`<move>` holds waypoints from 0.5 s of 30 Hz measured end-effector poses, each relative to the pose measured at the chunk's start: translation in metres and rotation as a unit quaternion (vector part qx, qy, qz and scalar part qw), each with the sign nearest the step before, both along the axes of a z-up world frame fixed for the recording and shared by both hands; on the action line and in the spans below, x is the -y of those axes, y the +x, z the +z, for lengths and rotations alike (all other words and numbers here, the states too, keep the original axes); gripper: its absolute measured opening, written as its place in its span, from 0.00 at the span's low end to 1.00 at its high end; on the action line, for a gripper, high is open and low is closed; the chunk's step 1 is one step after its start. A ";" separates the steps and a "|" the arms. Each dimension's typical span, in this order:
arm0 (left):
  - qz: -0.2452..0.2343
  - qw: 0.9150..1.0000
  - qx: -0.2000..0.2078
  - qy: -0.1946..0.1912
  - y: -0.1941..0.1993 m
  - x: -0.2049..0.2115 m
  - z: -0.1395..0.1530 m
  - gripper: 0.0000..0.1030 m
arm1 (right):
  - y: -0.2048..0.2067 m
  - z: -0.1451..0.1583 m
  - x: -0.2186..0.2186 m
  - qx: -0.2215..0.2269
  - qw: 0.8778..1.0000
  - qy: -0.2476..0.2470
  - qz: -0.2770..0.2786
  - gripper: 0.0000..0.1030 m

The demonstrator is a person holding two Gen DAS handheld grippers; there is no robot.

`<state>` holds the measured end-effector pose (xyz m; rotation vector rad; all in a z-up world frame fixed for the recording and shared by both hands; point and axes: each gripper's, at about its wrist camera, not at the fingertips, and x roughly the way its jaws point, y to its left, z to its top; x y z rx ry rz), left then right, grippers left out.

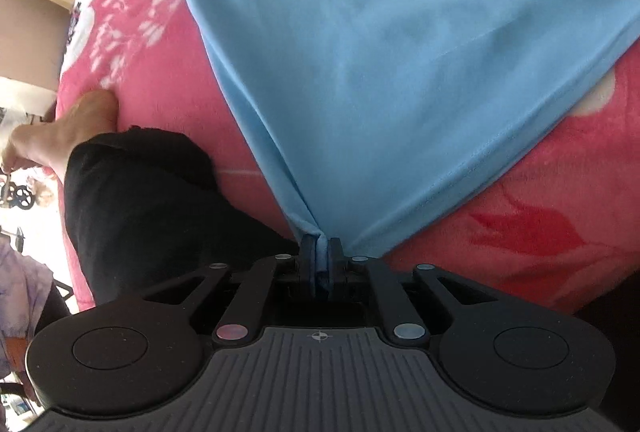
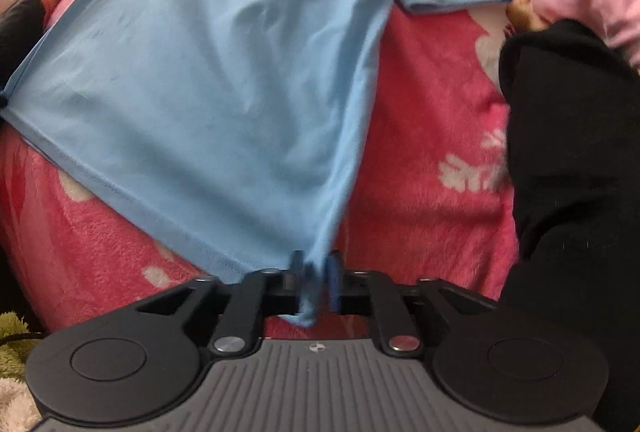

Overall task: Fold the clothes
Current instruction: 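Grasp the blue T-shirt hem with the left and right grippers and pull it straight, then open both grippers and lay the blue T-shirt flat on the bedspread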

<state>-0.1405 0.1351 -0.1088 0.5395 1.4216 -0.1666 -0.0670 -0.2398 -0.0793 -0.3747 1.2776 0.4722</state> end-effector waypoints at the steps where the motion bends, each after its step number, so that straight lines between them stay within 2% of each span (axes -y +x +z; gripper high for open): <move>1: -0.003 1.000 -0.007 0.000 0.000 0.000 -0.002 0.14 | -0.002 0.003 0.002 0.006 1.000 0.000 -0.003 0.35; 7: 0.029 0.999 -0.002 -0.035 -0.006 -0.012 0.014 0.20 | -0.011 0.032 0.006 0.057 0.998 0.012 -0.017 0.35; 11: 0.069 0.995 0.041 -0.063 -0.009 -0.025 0.039 0.28 | -0.013 0.044 -0.010 0.080 0.994 0.073 0.006 0.35; 15: 0.125 0.984 0.099 -0.085 -0.007 -0.043 0.056 0.32 | -0.016 0.032 -0.037 0.077 0.991 0.103 0.038 0.35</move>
